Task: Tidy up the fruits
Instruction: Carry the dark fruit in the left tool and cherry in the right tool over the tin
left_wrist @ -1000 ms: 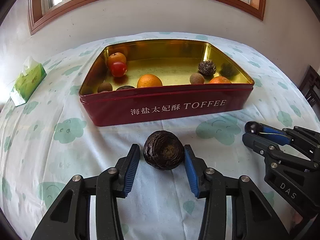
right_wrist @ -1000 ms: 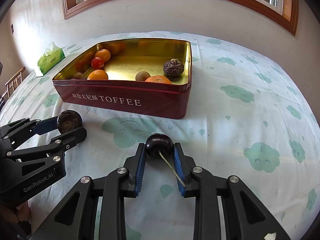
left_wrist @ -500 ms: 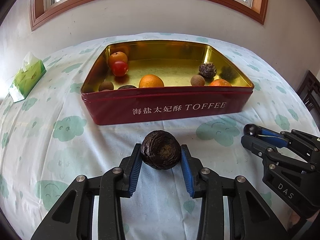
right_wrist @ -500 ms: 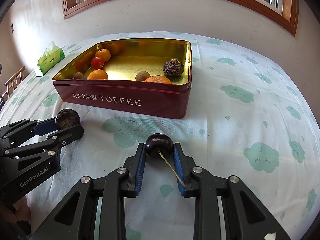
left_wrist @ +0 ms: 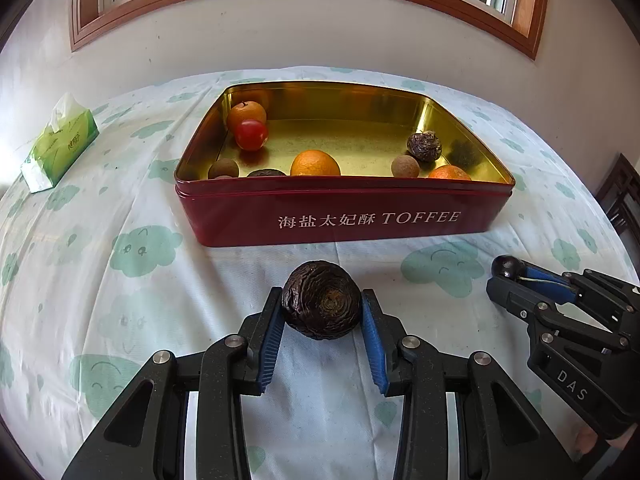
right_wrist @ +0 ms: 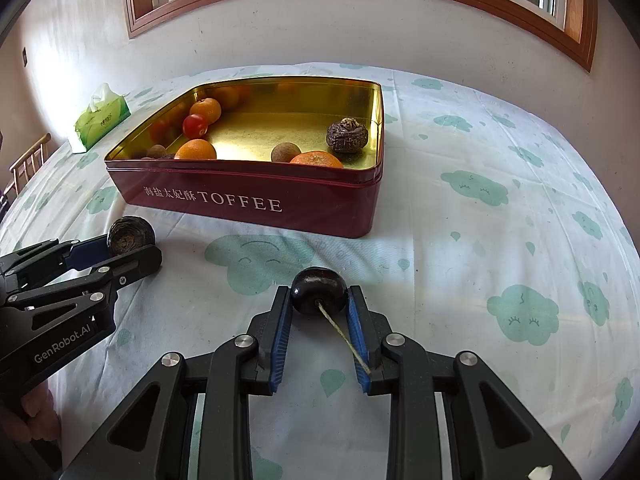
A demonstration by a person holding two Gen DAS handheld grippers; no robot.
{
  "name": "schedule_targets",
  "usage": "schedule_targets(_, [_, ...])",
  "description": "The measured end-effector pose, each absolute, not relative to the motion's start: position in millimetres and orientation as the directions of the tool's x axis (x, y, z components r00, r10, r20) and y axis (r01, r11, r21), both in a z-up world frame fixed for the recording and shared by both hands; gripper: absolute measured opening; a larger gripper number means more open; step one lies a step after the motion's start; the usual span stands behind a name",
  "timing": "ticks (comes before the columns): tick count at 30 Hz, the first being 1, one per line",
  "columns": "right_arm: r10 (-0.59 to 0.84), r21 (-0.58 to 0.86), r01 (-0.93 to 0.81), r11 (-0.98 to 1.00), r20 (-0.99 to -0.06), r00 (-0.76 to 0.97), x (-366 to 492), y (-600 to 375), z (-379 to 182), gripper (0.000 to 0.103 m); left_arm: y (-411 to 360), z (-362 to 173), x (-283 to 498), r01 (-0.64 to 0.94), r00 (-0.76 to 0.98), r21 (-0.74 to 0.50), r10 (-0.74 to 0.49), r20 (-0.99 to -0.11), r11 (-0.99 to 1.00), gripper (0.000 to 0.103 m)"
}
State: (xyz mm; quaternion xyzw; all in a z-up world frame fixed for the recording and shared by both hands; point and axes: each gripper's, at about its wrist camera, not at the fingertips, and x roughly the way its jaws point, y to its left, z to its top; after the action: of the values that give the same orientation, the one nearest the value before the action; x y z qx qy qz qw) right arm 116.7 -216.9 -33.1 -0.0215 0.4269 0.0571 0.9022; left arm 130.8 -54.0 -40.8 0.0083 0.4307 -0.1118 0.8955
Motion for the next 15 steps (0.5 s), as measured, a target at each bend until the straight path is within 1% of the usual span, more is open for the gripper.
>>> schedule_targets(15, [0.072, 0.022, -0.087, 0.996, -0.779, 0.623, 115.7, -219.6, -29.8, 0.025, -51.2, -40.3, 128.6, 0.196, 0.606, -0.086, -0.19, -0.773, 0.977, 0.038])
